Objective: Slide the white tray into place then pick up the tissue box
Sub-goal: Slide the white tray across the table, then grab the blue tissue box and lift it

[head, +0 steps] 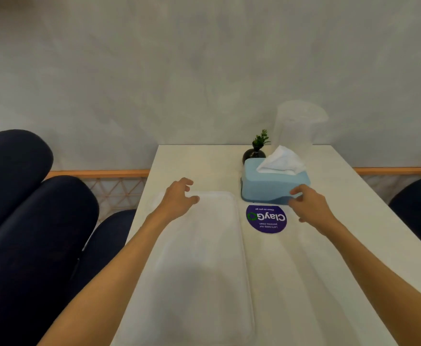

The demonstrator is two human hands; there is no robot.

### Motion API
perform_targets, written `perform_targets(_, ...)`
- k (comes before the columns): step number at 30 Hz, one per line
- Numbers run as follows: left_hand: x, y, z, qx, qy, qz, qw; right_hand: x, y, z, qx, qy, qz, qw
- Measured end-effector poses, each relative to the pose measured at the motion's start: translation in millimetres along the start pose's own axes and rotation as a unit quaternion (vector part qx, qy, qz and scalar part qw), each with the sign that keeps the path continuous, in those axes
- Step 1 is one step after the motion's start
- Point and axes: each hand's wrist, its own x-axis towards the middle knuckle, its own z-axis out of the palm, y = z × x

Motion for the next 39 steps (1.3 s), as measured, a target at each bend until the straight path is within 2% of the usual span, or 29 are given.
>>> perform_targets(3,21,30,29,-0.044,-0.011,-0.003,0.999,25,20,-21,0.018,0.048,0.011,0.999)
perform_targets(6,42,53,63,-0.093,-0.042,-0.023,0.994,49,40,-30,0.044,0.058,0.041,0.997)
perform_targets(10,69,79,103,-0.144,-0.083,-0.055,0.985,74,60,-26,0.099,0.011,0.087,0.991)
perform_targets(13,84,91,124,-0.153,-0.113,-0.046,0.981,91,69,-17,0.147,-0.033,0.080,0.985)
perform_targets(18,100,95,143,-0.204,-0.143,-0.031,0.968,108,72,-6,0.277,-0.076,0.063,0.956)
perform_targets(29,102,101,139,-0.232,-0.100,0.007,0.967,108,75,-5,0.326,-0.058,0.011,0.943)
perform_targets(34,100,96,103,-0.245,-0.063,0.039,0.967,100,42,-5,0.332,-0.047,-0.037,0.942)
perform_targets(39,110,61,49,-0.229,-0.016,0.043,0.972,110,-12,25,0.330,-0.073,-0.091,0.937)
